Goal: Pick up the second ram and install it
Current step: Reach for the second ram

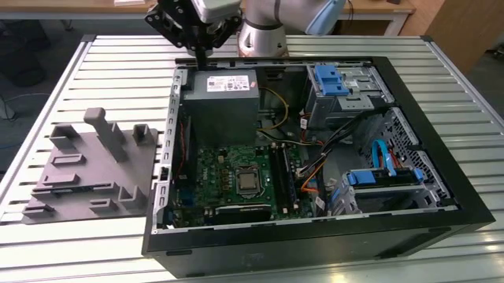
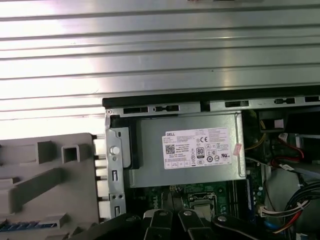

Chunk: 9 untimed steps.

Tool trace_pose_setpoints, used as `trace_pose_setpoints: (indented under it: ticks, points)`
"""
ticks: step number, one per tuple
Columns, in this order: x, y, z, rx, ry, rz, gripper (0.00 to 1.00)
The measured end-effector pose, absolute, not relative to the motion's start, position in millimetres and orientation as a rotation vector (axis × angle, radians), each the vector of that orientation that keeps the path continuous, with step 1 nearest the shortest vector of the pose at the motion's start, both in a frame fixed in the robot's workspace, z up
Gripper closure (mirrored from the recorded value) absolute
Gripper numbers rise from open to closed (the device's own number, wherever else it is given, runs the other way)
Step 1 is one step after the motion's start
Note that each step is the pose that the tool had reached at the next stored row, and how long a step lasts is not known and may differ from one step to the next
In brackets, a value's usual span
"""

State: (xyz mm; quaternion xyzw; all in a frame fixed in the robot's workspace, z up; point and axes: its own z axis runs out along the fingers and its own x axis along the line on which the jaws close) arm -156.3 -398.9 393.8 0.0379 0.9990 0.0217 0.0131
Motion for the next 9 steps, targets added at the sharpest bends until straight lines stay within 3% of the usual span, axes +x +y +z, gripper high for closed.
trace_pose_setpoints:
  ticks: [9]
  points:
    - [-187, -399, 394, 0.118, 3.112, 0.068, 0.90]
